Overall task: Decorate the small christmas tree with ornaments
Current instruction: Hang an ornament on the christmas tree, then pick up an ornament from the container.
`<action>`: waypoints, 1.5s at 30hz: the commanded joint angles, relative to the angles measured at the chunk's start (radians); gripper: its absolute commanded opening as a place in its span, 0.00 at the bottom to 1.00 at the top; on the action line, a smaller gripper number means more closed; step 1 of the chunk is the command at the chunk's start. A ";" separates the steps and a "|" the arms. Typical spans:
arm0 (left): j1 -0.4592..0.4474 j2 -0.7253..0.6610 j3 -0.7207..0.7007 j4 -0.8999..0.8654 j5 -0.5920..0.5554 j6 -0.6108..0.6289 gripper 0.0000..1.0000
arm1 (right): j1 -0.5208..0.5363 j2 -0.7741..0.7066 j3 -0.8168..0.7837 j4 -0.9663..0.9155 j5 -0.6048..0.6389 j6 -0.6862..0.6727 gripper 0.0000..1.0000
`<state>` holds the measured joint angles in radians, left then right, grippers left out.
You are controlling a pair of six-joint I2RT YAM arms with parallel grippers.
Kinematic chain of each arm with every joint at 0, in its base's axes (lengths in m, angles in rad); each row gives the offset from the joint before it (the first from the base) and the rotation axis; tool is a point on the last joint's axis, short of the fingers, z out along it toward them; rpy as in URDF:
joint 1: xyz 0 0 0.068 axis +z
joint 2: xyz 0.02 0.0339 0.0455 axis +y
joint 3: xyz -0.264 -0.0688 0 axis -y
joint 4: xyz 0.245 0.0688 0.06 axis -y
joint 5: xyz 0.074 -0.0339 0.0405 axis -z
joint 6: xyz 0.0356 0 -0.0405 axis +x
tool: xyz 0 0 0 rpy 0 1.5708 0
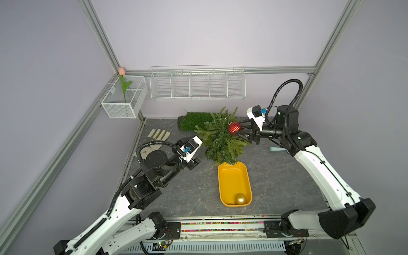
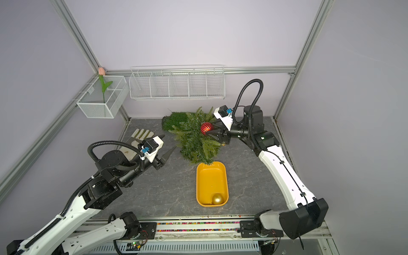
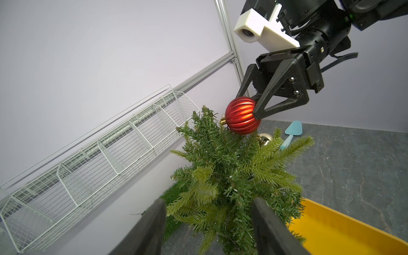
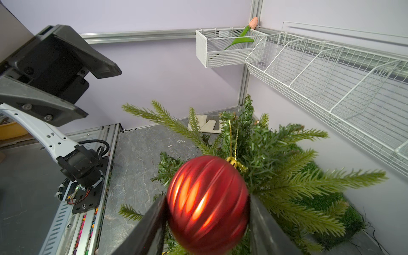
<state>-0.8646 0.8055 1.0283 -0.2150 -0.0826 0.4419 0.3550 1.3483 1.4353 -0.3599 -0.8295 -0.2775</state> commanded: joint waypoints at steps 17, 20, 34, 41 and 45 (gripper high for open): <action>0.001 0.007 0.025 -0.016 -0.033 0.002 0.63 | 0.024 -0.168 -0.067 -0.091 0.136 0.037 0.85; 0.002 0.010 0.024 -0.022 -0.052 -0.019 0.63 | 0.059 -0.240 -0.113 -0.154 0.214 0.062 0.83; 0.003 -0.046 -0.063 -0.108 -0.143 -0.269 0.60 | 0.483 -0.519 -0.475 -0.400 0.897 0.722 0.68; 0.002 -0.134 -0.120 -0.120 -0.151 -0.360 0.60 | 0.618 -0.415 -0.550 -0.505 1.015 1.033 0.66; 0.002 -0.156 -0.127 -0.132 -0.154 -0.382 0.59 | 0.660 -0.289 -0.544 -0.513 1.013 1.059 0.73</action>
<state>-0.8646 0.6682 0.9100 -0.3313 -0.2211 0.1150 0.9867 1.0069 0.8989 -0.8341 0.1349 0.6724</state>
